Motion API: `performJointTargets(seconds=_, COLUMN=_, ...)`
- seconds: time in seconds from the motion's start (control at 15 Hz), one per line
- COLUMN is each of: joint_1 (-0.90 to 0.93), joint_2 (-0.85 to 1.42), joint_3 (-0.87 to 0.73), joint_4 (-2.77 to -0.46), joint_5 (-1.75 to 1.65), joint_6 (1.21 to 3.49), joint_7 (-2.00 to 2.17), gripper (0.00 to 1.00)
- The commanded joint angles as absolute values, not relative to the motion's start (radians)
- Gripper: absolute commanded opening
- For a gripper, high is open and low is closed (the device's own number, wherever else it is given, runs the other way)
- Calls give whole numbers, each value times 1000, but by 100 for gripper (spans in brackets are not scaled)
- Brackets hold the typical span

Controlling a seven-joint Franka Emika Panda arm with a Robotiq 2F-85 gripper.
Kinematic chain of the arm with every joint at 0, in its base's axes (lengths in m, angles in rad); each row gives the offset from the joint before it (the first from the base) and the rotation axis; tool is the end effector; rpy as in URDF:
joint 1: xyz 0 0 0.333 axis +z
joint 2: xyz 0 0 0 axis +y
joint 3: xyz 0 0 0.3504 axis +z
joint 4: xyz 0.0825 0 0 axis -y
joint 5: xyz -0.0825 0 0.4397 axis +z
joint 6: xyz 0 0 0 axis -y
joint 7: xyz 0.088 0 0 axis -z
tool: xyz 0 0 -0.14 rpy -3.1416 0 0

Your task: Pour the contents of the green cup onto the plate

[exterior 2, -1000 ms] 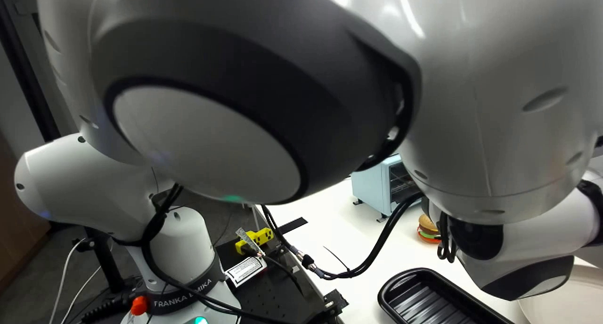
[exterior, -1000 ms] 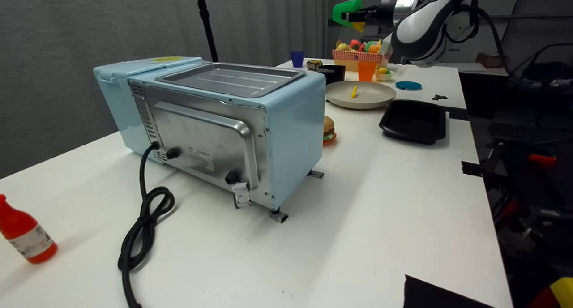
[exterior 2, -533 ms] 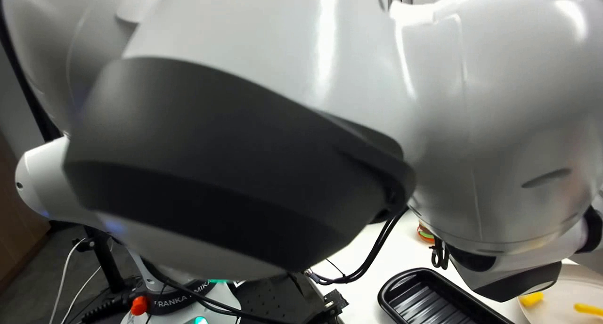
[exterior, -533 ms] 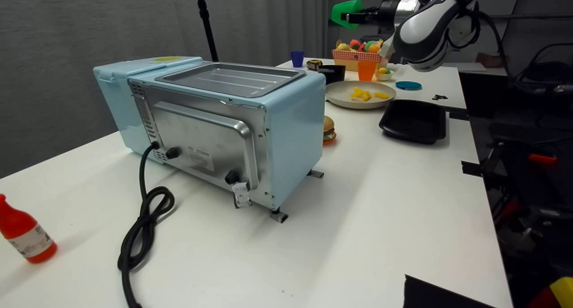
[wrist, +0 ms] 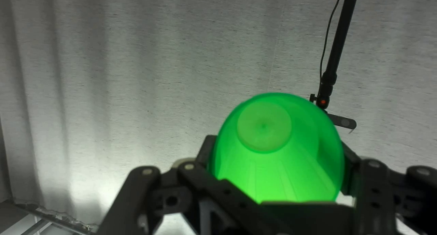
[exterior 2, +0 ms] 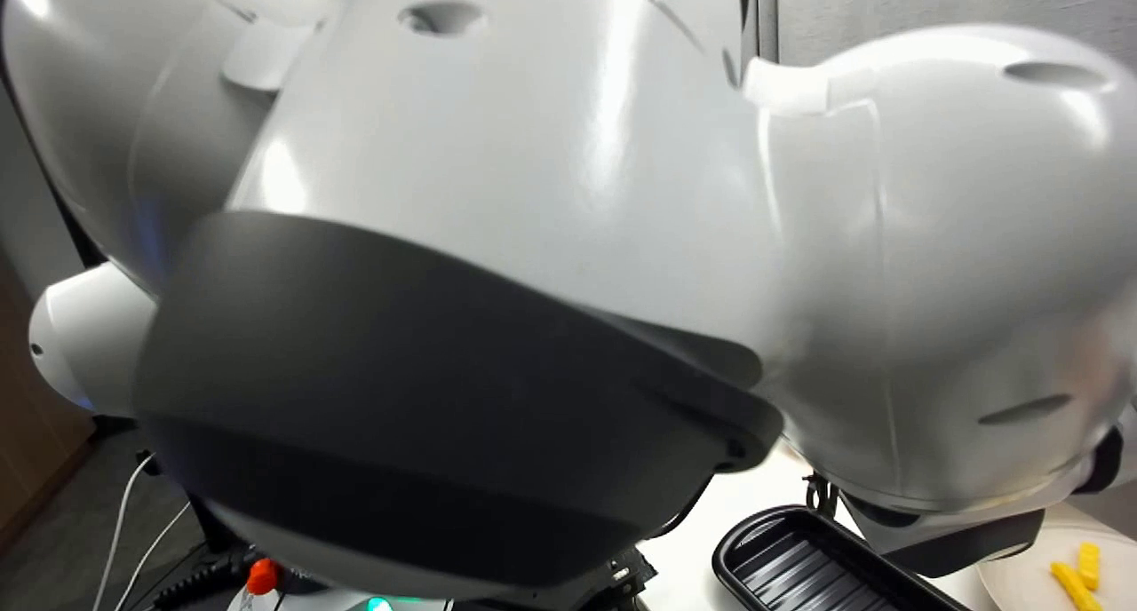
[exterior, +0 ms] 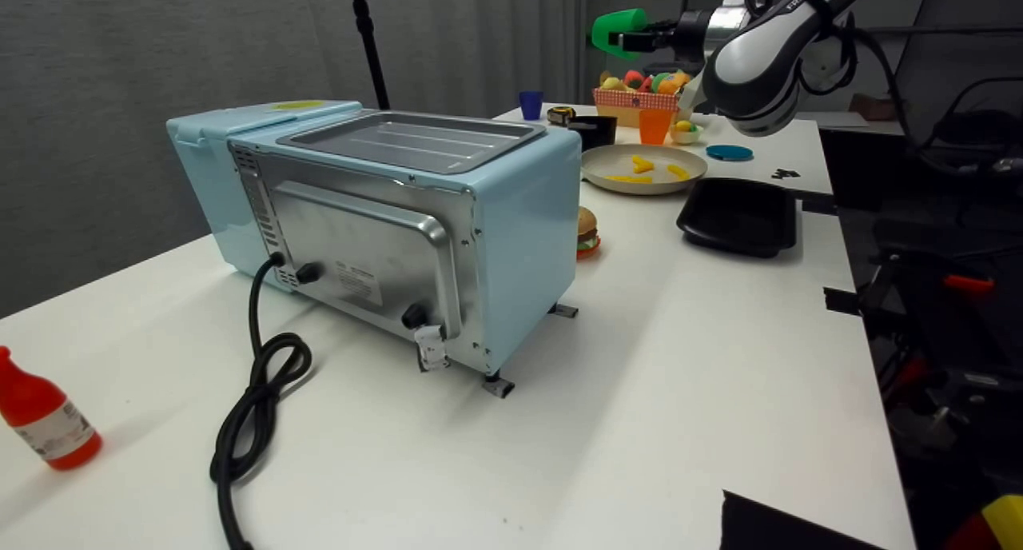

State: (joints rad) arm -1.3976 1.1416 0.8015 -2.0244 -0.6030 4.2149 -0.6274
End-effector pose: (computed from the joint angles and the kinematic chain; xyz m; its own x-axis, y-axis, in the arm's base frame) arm 0.5428 -0.3735 0.1866 0.0027 0.1280 0.9918 -0.3116 -0.9423 0.1224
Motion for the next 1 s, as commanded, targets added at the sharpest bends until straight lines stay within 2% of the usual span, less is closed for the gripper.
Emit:
performJointTargets(seconds=0.0, joint_1=-1438, joint_2=1192, joint_3=848, joint_4=-2024, joint_5=-643, joint_6=4243, joint_7=-676, gripper=53)
performJointTargets(seconds=0.93, joint_1=-1459, joint_2=1234, joint_3=886, joint_4=-2026, joint_5=-640, joint_6=4243, joint_7=-724, gripper=53)
